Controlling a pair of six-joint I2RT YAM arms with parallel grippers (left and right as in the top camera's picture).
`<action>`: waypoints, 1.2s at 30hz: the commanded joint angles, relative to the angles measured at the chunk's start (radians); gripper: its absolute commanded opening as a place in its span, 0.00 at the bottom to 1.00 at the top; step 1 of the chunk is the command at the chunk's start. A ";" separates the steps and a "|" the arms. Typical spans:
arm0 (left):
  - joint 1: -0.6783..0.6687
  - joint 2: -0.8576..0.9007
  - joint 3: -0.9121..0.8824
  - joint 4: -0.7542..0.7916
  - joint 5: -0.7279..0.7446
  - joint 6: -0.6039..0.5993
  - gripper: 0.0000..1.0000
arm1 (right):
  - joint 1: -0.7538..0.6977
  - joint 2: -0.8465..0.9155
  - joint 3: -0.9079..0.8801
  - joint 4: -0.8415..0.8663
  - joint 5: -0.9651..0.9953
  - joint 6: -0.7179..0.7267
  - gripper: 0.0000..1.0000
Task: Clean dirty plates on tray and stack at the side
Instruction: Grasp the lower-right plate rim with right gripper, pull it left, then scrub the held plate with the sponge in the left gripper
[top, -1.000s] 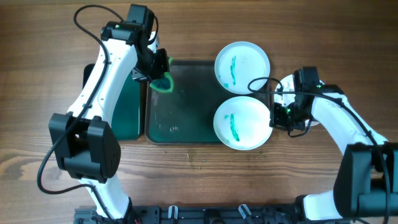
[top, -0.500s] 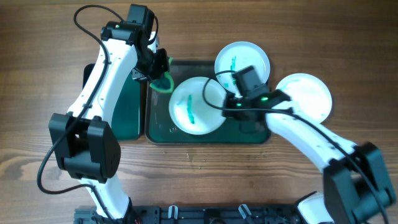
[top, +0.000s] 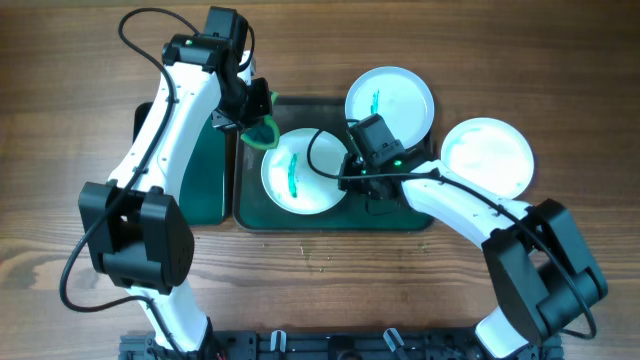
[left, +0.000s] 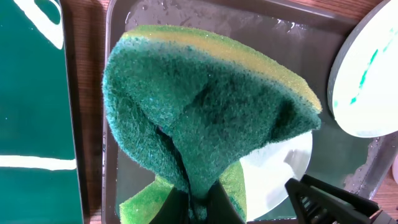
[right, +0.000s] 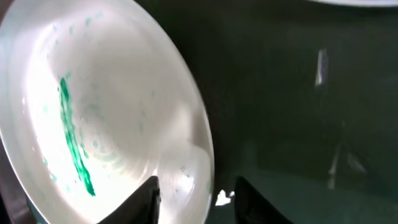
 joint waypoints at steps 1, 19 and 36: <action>-0.010 -0.013 0.000 0.003 -0.006 -0.011 0.04 | -0.042 0.016 0.023 -0.010 -0.051 -0.130 0.40; -0.045 0.034 -0.001 -0.012 -0.006 -0.059 0.04 | -0.076 0.089 0.024 0.090 -0.141 -0.179 0.08; -0.125 0.035 -0.435 0.296 0.001 -0.150 0.04 | -0.076 0.098 0.024 0.094 -0.142 -0.146 0.04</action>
